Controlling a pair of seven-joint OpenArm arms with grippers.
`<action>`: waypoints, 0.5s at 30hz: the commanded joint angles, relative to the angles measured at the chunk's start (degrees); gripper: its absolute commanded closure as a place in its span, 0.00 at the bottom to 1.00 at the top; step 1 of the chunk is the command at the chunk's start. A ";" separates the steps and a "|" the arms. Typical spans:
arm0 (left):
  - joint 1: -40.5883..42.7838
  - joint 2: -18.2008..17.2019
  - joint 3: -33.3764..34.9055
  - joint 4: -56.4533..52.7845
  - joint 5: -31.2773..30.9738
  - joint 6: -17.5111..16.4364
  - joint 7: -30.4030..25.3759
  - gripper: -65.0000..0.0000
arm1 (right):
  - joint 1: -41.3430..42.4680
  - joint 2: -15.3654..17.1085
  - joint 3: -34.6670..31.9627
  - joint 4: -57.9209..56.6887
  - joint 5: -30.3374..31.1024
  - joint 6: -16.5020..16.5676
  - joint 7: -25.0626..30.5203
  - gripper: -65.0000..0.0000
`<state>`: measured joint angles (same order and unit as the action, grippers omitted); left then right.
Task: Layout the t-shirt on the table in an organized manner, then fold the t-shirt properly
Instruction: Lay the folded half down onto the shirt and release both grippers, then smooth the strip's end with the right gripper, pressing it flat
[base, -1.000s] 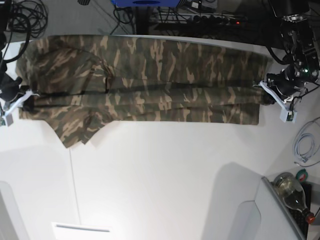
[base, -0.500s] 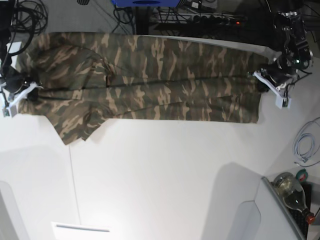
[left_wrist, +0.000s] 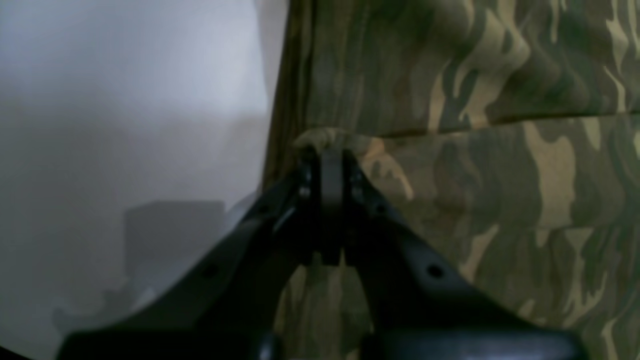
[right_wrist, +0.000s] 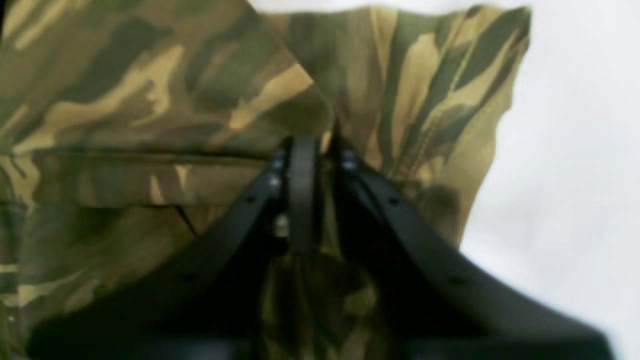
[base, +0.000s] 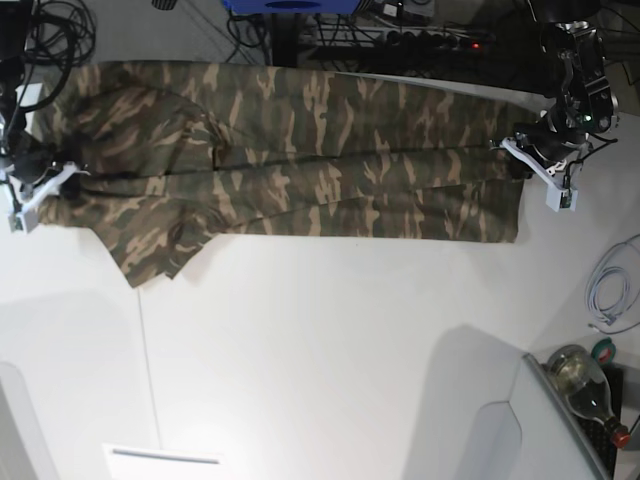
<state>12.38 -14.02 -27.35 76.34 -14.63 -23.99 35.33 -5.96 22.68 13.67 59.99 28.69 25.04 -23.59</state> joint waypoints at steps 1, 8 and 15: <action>-0.29 -1.06 -0.56 1.07 -0.36 0.12 -0.83 1.00 | 0.37 1.02 0.61 0.98 0.46 -0.20 0.34 0.73; 0.15 -1.14 -3.81 2.21 -0.44 0.12 -0.91 0.35 | -3.93 -1.89 7.47 11.09 0.54 -0.20 -0.01 0.37; 3.13 1.49 -15.68 17.07 -0.80 0.03 -0.74 0.25 | -8.59 -6.19 15.30 23.84 0.19 -0.20 -0.01 0.38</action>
<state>15.38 -12.73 -43.29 92.97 -14.79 -23.46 35.11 -14.92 15.66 28.88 83.00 28.23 24.67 -24.64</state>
